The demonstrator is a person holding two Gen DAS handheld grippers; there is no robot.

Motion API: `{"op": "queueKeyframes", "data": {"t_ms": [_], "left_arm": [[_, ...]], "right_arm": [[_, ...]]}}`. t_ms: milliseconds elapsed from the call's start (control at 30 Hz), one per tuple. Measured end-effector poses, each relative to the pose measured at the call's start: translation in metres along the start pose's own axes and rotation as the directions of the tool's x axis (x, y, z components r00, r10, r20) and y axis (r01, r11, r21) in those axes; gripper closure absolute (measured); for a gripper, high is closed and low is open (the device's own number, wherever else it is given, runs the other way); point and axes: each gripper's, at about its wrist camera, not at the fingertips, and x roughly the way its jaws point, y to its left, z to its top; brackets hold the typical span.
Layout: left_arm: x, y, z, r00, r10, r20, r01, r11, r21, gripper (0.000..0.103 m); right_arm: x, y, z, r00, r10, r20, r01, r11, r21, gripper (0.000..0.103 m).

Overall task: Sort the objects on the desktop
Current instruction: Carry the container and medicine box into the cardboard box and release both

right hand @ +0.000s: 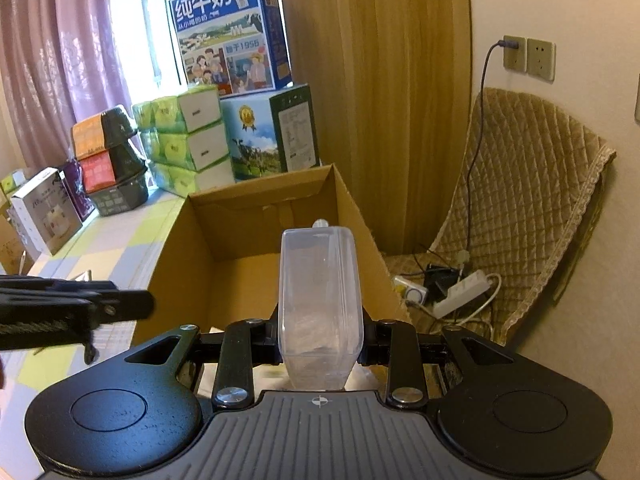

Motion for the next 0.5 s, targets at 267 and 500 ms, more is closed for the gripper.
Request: {"op": "queueKeyframes", "data": {"t_ms": [267, 500], "left_arm": [[-0.012, 0.02, -0.013, 1.0, 0.02, 0.005, -0.02, 0.998, -0.061, 0.058], [-0.019, 0.028, -0.02, 0.999, 0.04, 0.004, -0.04, 0.997, -0.071, 0.049]], "right_arm": [[0.009, 0.01, 0.002, 1.0, 0.012, -0.01, -0.012, 1.0, -0.011, 0.075], [0.014, 0.018, 0.022, 0.999, 0.024, 0.029, -0.023, 0.999, -0.028, 0.038]]}}
